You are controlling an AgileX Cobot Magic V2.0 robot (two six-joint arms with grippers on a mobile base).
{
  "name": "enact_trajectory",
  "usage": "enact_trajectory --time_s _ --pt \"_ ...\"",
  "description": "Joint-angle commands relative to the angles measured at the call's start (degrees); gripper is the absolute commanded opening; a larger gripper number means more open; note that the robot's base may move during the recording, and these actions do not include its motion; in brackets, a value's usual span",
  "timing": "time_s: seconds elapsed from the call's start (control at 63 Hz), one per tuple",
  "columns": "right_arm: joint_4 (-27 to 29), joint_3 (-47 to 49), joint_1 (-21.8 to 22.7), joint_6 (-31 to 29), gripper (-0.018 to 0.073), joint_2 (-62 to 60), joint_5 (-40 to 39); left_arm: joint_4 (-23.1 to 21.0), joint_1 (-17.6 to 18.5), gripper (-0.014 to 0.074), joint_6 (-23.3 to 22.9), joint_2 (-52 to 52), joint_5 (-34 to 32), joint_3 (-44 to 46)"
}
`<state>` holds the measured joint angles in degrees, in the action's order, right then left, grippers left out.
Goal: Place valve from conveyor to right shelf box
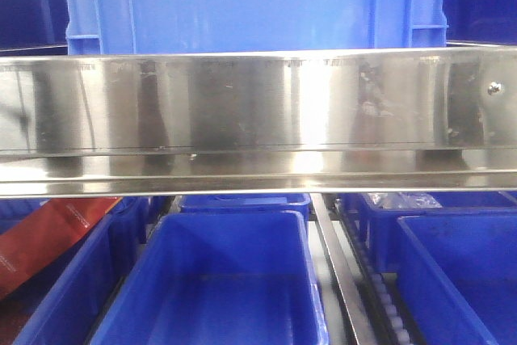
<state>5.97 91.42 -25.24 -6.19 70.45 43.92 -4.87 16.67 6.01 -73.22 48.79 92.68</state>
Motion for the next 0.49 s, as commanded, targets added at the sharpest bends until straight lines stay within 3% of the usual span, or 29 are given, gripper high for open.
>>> enact_trajectory --time_s 0.0,0.286,0.476 --pt "-0.76 -7.59 0.14 -0.19 -0.0155 -5.2 -5.36 -0.04 -0.54 -0.0111 -0.67 6.21 -4.84 -7.72" --pt "-0.76 -35.12 0.14 -0.19 -0.0155 -25.1 -18.28 -0.15 -0.54 -0.0111 -0.67 30.17 -22.7 -38.04" --pt "-0.76 -49.6 0.14 -0.19 -0.0155 -38.81 -22.22 -1.81 -0.54 -0.0111 -0.67 47.05 -30.17 -54.65"
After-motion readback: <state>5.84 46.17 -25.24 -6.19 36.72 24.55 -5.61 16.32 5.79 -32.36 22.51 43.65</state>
